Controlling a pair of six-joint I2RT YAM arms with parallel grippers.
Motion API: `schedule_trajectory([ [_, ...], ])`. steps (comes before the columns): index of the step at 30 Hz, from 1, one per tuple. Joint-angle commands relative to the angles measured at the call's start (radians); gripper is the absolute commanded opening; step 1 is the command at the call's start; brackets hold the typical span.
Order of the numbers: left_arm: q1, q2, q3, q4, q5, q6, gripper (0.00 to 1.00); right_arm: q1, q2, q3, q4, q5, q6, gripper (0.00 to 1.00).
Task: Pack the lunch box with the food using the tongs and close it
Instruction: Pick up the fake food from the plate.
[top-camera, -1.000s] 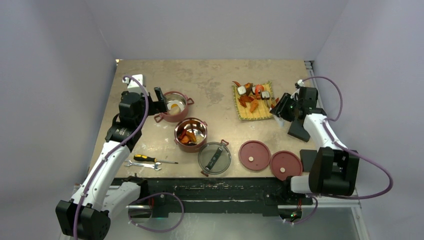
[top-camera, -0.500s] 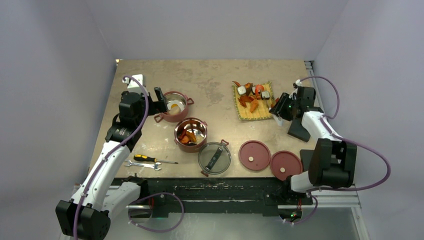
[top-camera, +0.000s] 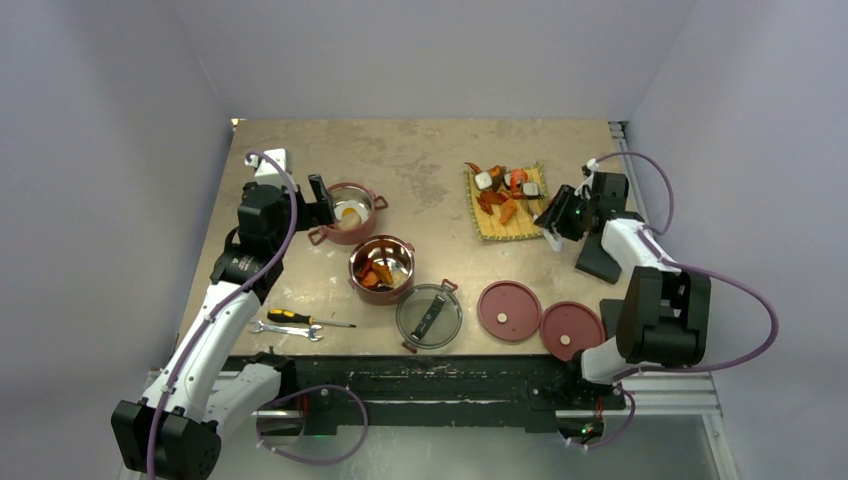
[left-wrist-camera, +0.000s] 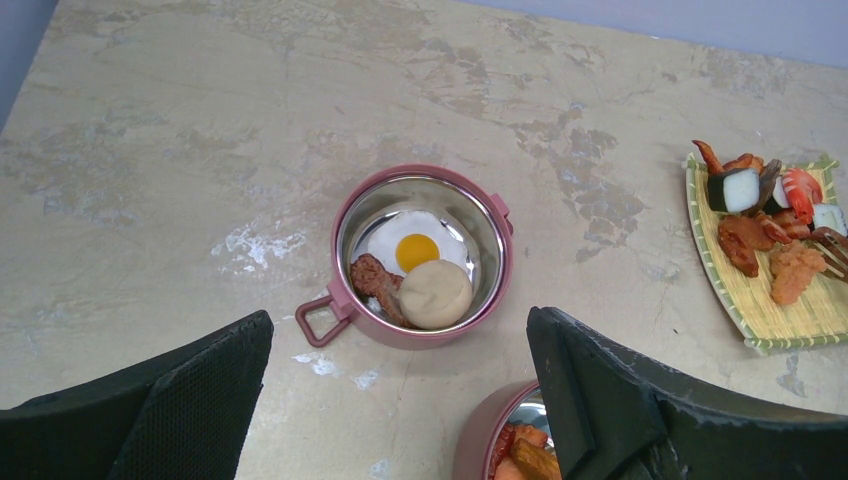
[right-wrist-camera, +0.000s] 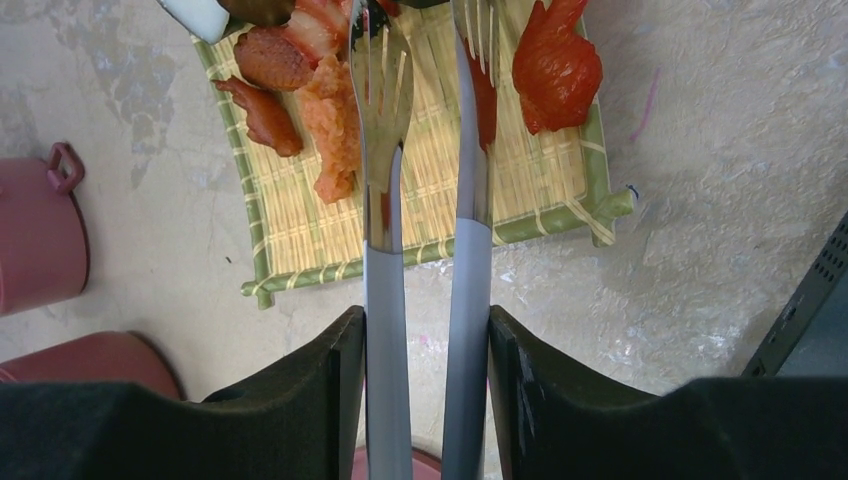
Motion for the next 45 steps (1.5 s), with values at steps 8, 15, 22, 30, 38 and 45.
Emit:
schedule_trajectory([
  [8, -0.004, -0.002, 0.008, 0.030, -0.003, 0.001, 0.99, 0.012, 0.012, 0.048, 0.072, 0.002, -0.007, 0.46],
  [15, -0.004, -0.003, 0.009, 0.030, -0.004, 0.001, 0.99, 0.016, 0.054, 0.074, 0.094, 0.004, -0.005, 0.45],
  [22, -0.003, -0.002, 0.008, 0.030, -0.007, 0.002, 0.99, 0.024, 0.086, 0.096, 0.101, 0.008, -0.007, 0.41],
  [30, -0.002, -0.002, 0.010, 0.028, -0.009, 0.003, 0.99, 0.025, 0.027, 0.098, 0.085, 0.030, -0.011, 0.13],
  [38, -0.003, -0.004, 0.010, 0.029, -0.009, 0.002, 0.99, 0.025, -0.052, 0.089, 0.048, 0.047, -0.015, 0.08],
  [45, -0.003, -0.004, 0.008, 0.030, -0.004, 0.001, 0.99, 0.024, -0.119, 0.097, 0.001, 0.015, -0.019, 0.07],
])
